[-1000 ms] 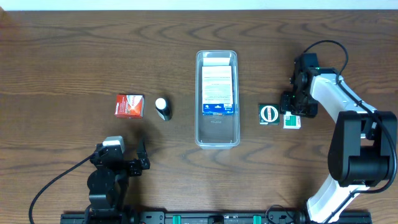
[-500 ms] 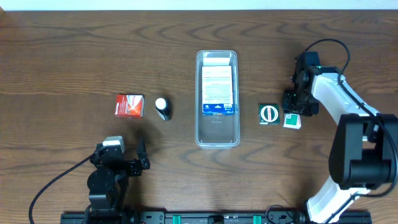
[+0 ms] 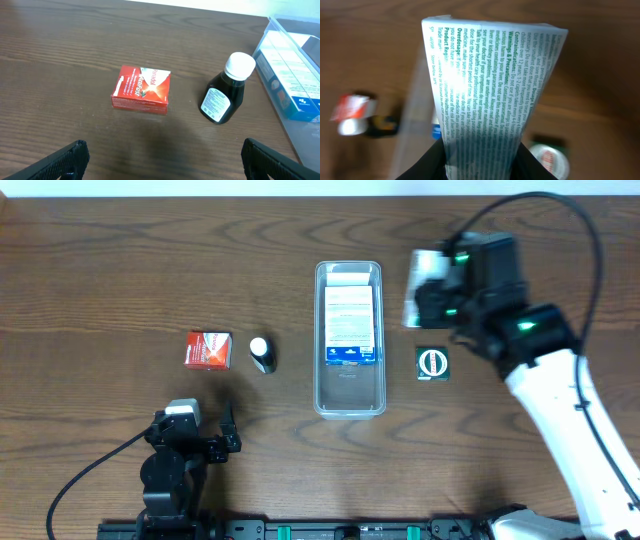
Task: Pack container
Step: 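Lift the white-and-green box and carry it over the container, then lower the white-and-green box into the container and release it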
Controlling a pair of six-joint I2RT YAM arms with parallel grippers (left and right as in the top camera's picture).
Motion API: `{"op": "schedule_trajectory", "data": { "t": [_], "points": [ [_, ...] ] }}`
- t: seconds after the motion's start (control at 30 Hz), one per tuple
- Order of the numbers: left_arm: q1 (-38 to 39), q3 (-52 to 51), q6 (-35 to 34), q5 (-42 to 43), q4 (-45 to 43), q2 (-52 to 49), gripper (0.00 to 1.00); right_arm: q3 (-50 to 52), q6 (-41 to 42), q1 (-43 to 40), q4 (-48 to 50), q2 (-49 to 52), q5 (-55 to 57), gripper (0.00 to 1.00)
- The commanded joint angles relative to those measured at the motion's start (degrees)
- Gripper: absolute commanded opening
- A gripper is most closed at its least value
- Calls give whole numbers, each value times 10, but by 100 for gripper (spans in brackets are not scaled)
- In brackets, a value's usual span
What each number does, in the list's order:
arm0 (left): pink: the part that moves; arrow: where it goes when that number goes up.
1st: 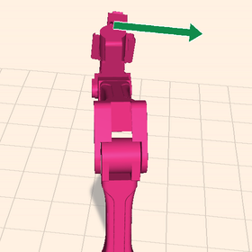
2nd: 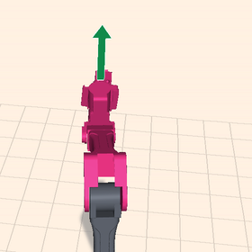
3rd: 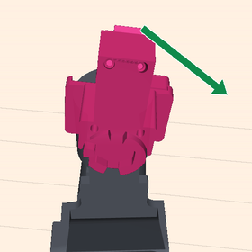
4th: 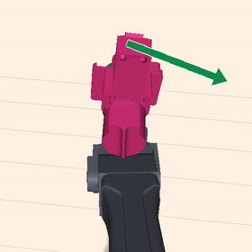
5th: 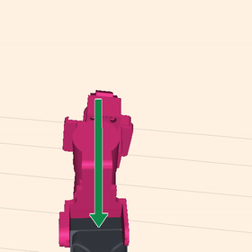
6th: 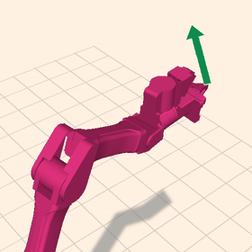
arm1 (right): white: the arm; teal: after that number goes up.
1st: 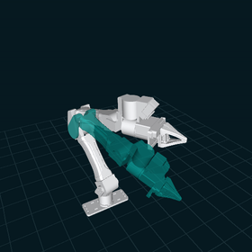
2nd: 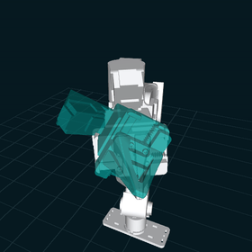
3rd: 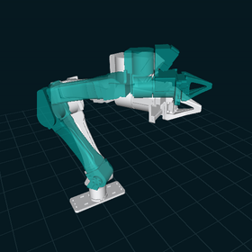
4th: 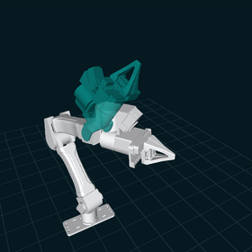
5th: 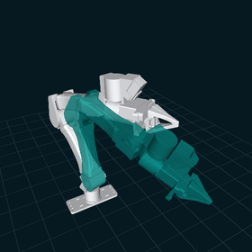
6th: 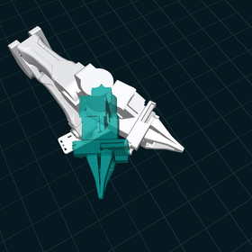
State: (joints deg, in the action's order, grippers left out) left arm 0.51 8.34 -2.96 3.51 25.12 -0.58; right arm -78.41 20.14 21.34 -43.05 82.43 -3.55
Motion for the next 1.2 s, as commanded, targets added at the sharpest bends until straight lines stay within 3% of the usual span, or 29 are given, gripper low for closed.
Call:
{"op": "schedule_trajectory", "data": {
  "t": [0.0, 0.13, 0.57, 0.67, 0.8, 0.87, 1.03, 1.17],
  "points": [
    [2, -11, -1, 4, 0, 3, 98, 2, 42, 59, 31, 45, -1, 30],
    [2, -11, -1, 4, 0, 3, 98, 2, 72, 103, 77, 115, 51, 38],
    [2, -11, -1, 4, 0, 3, 98, 2, 120, 73, 139, 281, 91, 40],
    [2, -11, -1, 4, 0, 3, 98, 2, 112, 64, 140, 284, 111, 45],
    [2, -11, -1, 4, 0, 3, 98, 2, 52, 62, 164, 284, 90, 63],
    [2, -11, -1, 4, 0, 3, 98, 2, 38, 66, 165, 284, 87, 64],
    [2, -11, -1, 4, 0, 3, 98, 1, 31, 74, 165, 283, 86, 60],
    [2, -11, -1, 4, 0, 3, 98, 0, 29, 82, 164, 283, 46, 33]
  ]
}}
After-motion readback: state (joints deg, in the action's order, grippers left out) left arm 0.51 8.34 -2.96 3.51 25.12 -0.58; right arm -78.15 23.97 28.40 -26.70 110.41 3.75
